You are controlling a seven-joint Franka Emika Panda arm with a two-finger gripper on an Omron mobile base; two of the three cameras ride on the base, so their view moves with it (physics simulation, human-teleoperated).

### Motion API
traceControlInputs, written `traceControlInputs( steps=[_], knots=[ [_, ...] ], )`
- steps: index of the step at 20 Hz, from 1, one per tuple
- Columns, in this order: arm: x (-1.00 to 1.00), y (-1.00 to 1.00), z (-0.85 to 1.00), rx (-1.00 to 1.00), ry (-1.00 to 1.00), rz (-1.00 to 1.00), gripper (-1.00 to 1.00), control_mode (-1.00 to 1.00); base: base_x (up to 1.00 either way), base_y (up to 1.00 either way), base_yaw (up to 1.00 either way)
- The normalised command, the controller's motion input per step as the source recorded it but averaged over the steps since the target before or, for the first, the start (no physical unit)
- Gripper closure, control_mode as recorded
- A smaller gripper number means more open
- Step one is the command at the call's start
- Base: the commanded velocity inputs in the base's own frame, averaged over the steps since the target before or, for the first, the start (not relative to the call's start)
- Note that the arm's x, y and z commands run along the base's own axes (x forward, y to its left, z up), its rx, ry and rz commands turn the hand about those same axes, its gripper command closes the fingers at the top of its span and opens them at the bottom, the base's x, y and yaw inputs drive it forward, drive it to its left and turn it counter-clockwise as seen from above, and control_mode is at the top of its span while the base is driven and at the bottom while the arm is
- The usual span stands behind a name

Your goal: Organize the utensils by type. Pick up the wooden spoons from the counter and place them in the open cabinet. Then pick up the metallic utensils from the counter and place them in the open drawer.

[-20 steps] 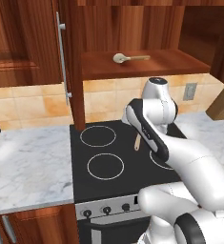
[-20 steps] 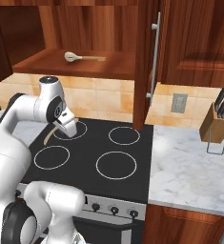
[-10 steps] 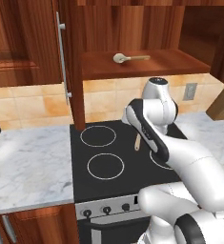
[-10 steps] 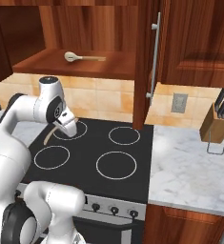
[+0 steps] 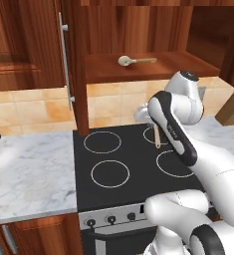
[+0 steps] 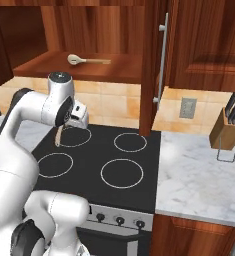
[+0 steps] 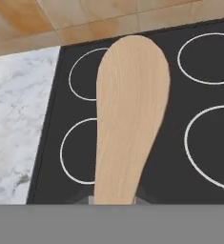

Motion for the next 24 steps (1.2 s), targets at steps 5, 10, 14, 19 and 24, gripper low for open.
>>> traceControlInputs(
  steps=[5, 10, 14, 19, 24],
  knots=[
    [0.00, -0.15, 0.52, -0.28, -0.34, 0.58, 1.00, -1.00, 0.00, 0.00, 0.00],
    [0.04, -0.02, 0.37, -0.35, -0.45, 0.55, 1.00, -1.00, 0.00, 0.00, 0.00],
    [0.05, -0.02, 0.43, -0.44, -0.45, 0.45, 1.00, -1.00, 0.00, 0.00, 0.00],
    [0.01, -0.12, 0.55, -0.35, -0.21, 0.34, 1.00, -1.00, 0.00, 0.00, 0.00],
    [0.15, -0.18, 0.52, -0.33, 0.10, 0.14, 1.00, -1.00, 0.00, 0.00, 0.00]
  ],
)
